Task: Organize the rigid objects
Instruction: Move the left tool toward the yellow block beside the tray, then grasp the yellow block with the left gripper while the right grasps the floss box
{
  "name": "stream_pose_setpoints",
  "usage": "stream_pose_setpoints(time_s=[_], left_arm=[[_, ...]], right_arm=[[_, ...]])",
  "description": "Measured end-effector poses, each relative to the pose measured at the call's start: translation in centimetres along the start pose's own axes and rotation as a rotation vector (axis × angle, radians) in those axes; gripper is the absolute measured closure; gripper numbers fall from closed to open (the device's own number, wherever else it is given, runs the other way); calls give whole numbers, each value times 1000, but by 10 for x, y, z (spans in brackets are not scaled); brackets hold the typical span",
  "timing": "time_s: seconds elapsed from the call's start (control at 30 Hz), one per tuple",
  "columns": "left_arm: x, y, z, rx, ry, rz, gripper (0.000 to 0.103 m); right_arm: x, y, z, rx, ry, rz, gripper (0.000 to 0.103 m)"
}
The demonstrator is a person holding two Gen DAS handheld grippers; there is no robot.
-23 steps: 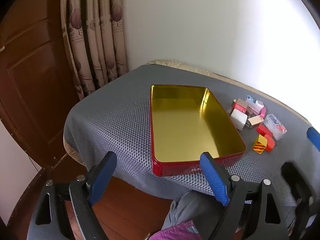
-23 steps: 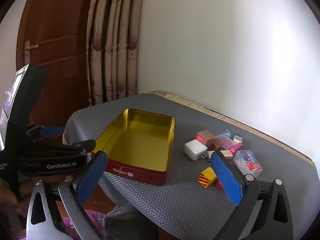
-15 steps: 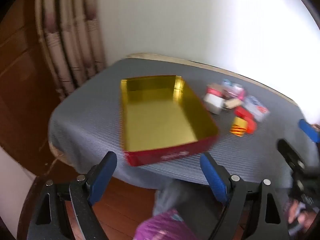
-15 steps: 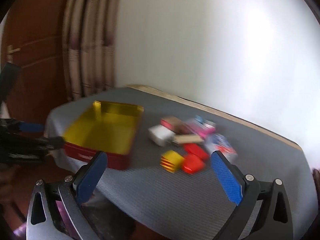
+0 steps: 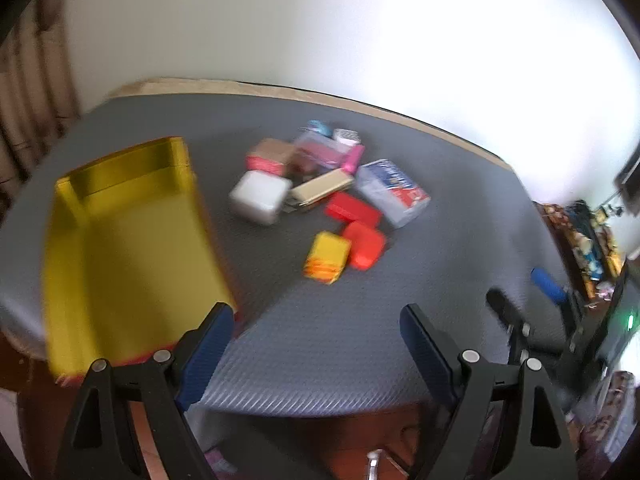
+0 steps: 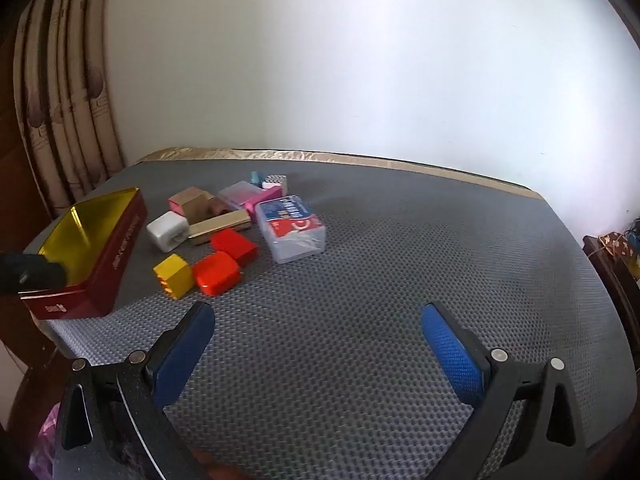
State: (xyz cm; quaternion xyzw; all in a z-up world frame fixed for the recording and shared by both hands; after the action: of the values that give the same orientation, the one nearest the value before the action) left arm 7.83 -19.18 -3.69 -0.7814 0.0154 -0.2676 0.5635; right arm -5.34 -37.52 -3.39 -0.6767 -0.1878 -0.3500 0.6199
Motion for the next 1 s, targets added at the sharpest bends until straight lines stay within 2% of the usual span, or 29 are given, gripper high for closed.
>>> stream_pose_setpoints(time_s=[0.07,0.17,0.6,0.7,0.73,0.77,1.0], left_arm=[[14,17,-4,19,24,28,16],[27,43,-9,-3,75,78,16],[37,85,-8,99,234,115,19],[38,94,-5,98,247,153,48],[38,98,-4,97,245,171,65],[38,102,-2,90,238,191,73],[43,106,13,62,229,177,73]], right_arm=[[0,1,-6,-4,6,4,1],[2,10,-19,10,36,23,1],[-9,40,-41,37,111,110,1],[-11,47,-42,44,115,130,1],[-11,49,-42,43,116,134,1],[-12,50,-42,43,118,139,1],[-14,56,-46,53,140,157,1]])
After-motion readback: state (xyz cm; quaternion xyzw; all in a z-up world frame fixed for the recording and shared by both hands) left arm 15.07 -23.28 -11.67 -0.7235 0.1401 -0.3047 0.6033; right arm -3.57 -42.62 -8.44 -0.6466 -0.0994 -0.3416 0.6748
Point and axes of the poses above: each gripper's, at about its wrist camera, not at the fingertips, and y roughly the way its jaws point, z to its left, x to its top, the point moved 3 cm from there along y, roughly the way its jaws point, and after that the axes turned 9 degrees about z, right-handed, at the moved point
